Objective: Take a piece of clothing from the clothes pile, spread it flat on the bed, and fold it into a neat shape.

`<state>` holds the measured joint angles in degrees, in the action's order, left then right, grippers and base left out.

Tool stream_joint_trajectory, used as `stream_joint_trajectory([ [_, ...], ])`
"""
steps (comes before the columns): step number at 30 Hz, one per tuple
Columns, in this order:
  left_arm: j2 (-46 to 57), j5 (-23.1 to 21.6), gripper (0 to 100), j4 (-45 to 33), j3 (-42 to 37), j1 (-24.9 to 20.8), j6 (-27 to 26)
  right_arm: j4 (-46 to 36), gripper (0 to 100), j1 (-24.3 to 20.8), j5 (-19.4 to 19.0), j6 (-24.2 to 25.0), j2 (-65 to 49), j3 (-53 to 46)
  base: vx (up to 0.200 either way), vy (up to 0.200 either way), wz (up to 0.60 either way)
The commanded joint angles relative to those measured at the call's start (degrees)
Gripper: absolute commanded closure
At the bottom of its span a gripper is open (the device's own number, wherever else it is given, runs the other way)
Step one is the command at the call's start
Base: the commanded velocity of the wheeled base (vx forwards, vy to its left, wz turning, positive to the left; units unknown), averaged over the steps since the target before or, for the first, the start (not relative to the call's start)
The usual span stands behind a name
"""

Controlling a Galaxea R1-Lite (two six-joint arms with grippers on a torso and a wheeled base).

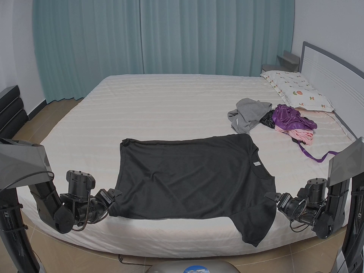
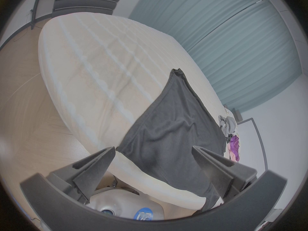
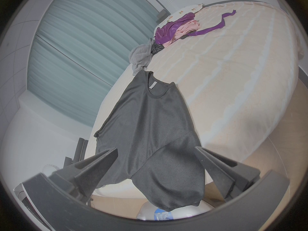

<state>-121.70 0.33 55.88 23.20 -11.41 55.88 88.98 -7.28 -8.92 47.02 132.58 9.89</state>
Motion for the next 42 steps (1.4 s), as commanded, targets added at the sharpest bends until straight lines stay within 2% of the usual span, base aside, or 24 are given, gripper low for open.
stream_joint_trajectory([
  [1, 0.0, 0.1, 0, 0.0, 0.0, -0.6, 0.0, 0.5, 0, -0.3, 0.0, 0.0, 0.1, 0.0, 0.0, -0.2, 0.0],
  [8, -0.2, 0.3, 0, 0.0, 0.2, -0.8, 0.3, 0.5, 0, -0.3, 0.0, 0.0, 0.2, 0.0, 0.0, -0.2, 0.0],
  [18, -0.5, 3.4, 0, -0.2, -1.0, 0.9, -0.4, 0.5, 0, -0.3, 0.0, 0.0, 0.7, 0.0, 0.0, 0.0, 0.0],
  [37, -5.0, 4.1, 0, -0.2, -1.9, 4.2, -4.2, 0.5, 0, -0.3, 0.0, -0.1, 1.9, 0.0, 0.0, 0.0, 0.0],
  [42, -7.1, 5.6, 0, 0.0, -1.2, 4.4, -5.3, 0.5, 0, -0.3, 0.0, 0.0, 2.0, 0.0, 0.0, 0.0, 0.0],
])
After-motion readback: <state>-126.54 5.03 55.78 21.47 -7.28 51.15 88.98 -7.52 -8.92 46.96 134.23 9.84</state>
